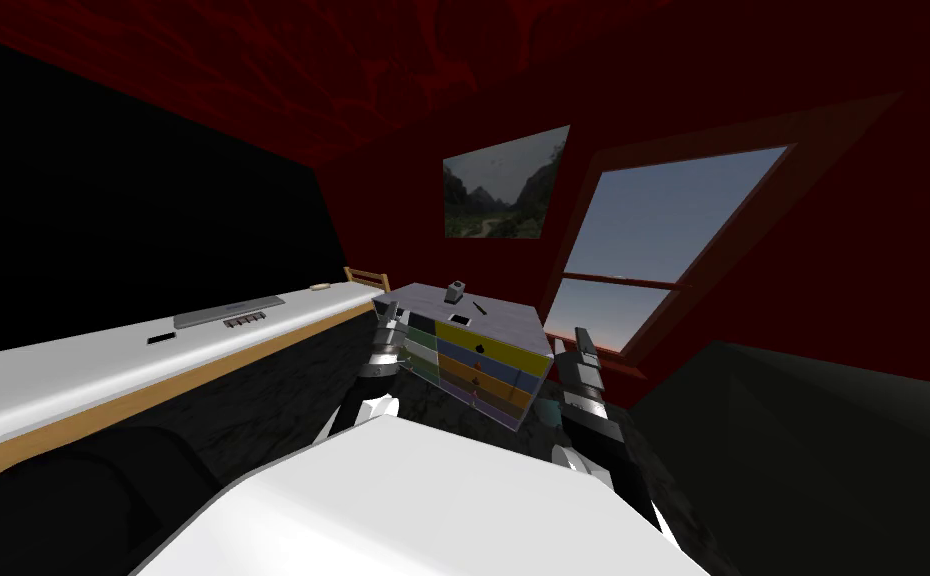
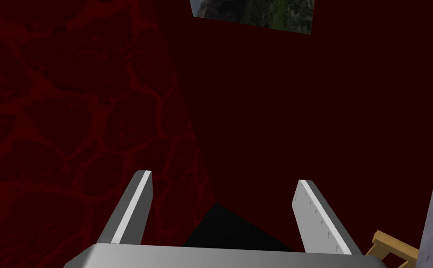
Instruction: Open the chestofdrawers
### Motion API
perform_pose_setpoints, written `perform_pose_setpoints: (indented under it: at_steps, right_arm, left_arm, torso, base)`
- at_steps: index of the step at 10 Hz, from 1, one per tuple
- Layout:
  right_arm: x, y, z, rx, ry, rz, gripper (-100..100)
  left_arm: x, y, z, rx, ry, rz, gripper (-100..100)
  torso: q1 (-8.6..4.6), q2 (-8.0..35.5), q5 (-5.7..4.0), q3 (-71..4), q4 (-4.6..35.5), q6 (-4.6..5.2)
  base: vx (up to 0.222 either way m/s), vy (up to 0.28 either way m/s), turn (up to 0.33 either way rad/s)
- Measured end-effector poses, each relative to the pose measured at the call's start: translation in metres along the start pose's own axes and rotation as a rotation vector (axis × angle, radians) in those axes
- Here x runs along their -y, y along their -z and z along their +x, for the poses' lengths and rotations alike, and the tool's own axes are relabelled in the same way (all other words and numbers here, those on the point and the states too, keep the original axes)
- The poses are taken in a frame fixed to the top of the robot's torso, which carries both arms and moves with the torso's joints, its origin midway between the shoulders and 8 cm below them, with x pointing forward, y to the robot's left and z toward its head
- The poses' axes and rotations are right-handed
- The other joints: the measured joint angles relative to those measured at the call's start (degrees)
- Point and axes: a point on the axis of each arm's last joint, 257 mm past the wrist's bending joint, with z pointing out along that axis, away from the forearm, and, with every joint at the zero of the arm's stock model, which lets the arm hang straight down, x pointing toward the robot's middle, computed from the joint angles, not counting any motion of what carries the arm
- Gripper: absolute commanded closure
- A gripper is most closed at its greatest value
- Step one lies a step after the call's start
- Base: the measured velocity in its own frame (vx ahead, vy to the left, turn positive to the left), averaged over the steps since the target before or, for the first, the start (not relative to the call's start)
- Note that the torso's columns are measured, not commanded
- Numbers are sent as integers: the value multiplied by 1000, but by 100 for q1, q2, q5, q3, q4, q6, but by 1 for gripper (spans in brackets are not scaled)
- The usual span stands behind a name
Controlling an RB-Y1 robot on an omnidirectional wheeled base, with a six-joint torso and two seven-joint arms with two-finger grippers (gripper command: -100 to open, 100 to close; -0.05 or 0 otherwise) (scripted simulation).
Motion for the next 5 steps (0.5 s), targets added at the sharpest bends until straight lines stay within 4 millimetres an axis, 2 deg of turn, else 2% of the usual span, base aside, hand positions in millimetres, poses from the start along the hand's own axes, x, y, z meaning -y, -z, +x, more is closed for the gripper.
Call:
perform_pose_setpoints:
  at_steps: [2, 5]
  right_arm:
    - [0, 0, 0, 0, 0, 0, 0]
    - [0, 0, 0, 0, 0, 0, 0]
  left_arm:
    - [0, 0, 0, 0, 0, 0, 0]
    - [0, 0, 0, 0, 0, 0, 0]
  torso:
    - [0, 597, 0, -1200, 600, 0]
    - [0, 1845, 0, -3692, 1846, 0]
  base:
    - [0, 0, 0]
    - [0, 0, 0]
